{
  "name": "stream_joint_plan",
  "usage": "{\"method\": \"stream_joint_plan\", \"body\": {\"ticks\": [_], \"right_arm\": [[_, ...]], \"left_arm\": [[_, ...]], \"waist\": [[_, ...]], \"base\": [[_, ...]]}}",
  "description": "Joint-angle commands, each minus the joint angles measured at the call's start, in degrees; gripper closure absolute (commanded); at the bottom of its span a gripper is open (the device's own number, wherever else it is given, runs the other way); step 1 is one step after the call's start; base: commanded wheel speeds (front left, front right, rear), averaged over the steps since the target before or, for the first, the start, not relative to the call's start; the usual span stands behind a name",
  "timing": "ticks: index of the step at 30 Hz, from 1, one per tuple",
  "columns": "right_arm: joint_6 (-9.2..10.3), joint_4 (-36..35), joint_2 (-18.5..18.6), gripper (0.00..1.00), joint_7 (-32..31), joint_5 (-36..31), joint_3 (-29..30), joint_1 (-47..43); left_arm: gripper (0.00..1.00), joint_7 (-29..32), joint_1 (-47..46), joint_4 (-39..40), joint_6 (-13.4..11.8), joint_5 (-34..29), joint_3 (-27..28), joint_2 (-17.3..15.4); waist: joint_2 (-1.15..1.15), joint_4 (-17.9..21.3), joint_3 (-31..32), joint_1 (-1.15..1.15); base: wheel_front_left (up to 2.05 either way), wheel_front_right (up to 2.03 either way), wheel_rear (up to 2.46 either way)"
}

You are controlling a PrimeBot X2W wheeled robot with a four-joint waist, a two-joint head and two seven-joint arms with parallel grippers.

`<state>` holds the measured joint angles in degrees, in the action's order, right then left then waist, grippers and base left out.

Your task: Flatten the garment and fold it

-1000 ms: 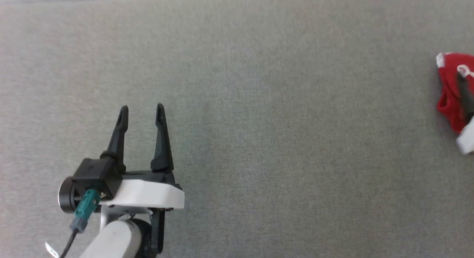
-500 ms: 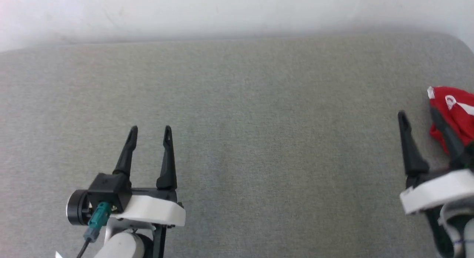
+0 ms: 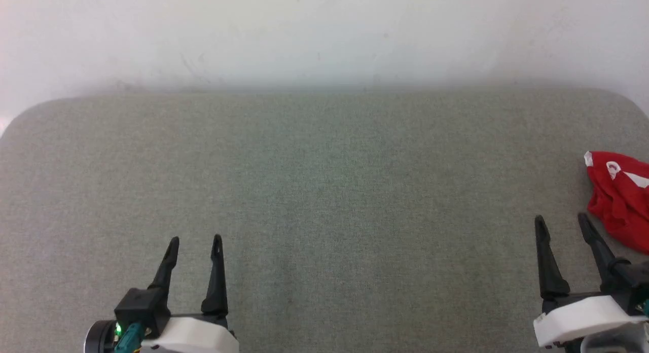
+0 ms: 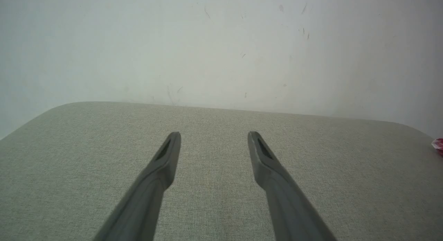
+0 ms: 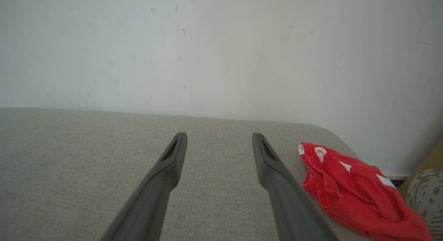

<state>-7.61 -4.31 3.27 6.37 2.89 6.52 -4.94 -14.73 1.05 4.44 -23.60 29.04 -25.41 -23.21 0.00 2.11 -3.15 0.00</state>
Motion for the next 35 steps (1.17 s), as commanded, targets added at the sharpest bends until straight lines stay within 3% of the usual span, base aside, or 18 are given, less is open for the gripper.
{"method": "stream_joint_plan", "body": {"ticks": [1,11,22,23,35], "right_arm": [[0.12,0.46,-0.31,0.0,0.76,-0.28,0.56,-1.03],[0.12,3.68,-0.38,0.0,3.23,2.35,1.41,-4.58],[0.12,3.35,-0.38,0.0,2.61,2.29,0.35,-4.52],[0.01,3.44,-0.16,1.0,2.72,2.21,0.49,-4.01],[0.01,3.54,-0.13,1.0,1.93,1.76,-0.07,-3.19]], "left_arm": [[0.0,-0.24,1.13,0.43,0.93,0.03,0.87,0.28],[0.0,-0.26,6.81,1.96,8.58,-3.39,4.61,3.81],[0.0,-0.27,8.38,-0.28,11.63,-6.94,8.93,7.49],[1.0,0.0,7.53,-0.09,11.45,-6.7,9.0,7.62],[1.0,1.38,6.76,-0.46,12.51,-8.66,10.25,8.71]], "waist": [[0.0,-0.67,1.32,0.0],[0.0,-1.54,3.03,0.0],[0.0,-1.16,3.03,0.0],[0.0,-1.15,3.02,0.0],[0.0,-1.24,3.03,0.01]], "base": [[0.0,0.0,0.0],[0.0,0.0,0.0],[0.0,0.0,0.0],[0.0,0.0,0.0],[0.0,0.0,0.0]]}}
